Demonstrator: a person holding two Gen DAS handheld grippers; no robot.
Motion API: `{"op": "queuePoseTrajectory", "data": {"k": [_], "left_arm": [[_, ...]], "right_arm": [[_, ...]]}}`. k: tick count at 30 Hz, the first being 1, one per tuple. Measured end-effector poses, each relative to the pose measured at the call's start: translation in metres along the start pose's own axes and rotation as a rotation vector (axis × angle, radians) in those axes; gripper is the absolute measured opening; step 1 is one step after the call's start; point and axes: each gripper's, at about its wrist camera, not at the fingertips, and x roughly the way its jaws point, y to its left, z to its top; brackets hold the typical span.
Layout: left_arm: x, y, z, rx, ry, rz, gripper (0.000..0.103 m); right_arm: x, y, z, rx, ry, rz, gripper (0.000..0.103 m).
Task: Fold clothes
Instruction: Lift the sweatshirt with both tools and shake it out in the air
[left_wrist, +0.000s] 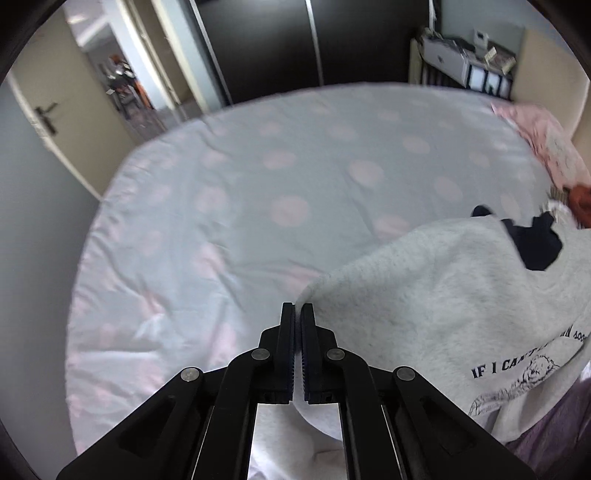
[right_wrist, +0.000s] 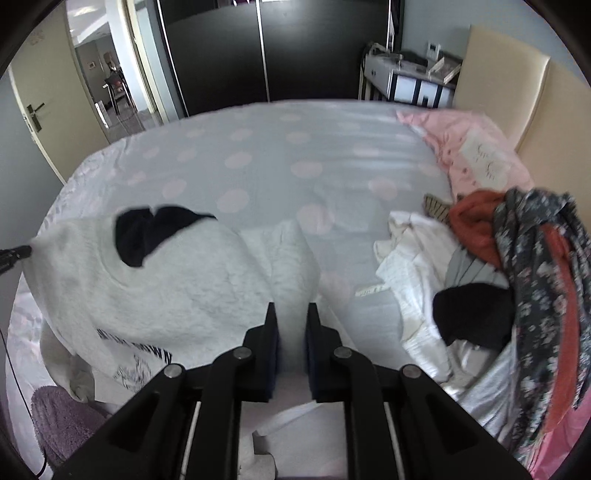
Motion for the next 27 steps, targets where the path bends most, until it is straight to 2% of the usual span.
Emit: {"op": "queuePoseTrajectory", "data": {"k": [6, 13, 17, 22, 25, 27], "left_arm": [[-0.126, 0.043, 0.011, -0.107, -0.201, 0.038, 0.003], [-0.274, 0.06, 0.004, -0.144, -0.452, 0.074, 0.003], [-0.343, 0.069, -0.013, -0.145, -0.555, 0.088, 0.003], [-0.409, 0.059, -0.053, -0.109, -0.685, 0.117, 0.003], [-0.43, 0.061, -0.073, -0.117, -0.752, 0.112, 0.003], [-0.434, 0.066, -0.078, -0.123, -0.765, 0.094, 0.003]], "right_arm": [[-0.093, 0.015, 0.029, -0.055, -0.219, -0.026, 0.011], [-0.225, 0.035, 0.052, -0.095, -0.516, -0.074, 0.011], [-0.288, 0.031, 0.048, -0.088, -0.614, -0.073, 0.01], [-0.341, 0.026, 0.025, -0.09, -0.701, -0.045, 0.01], [-0.362, 0.026, 0.008, -0.113, -0.739, -0.041, 0.01], [-0.368, 0.026, 0.004, -0.128, -0.746, -0.028, 0.01]]}}
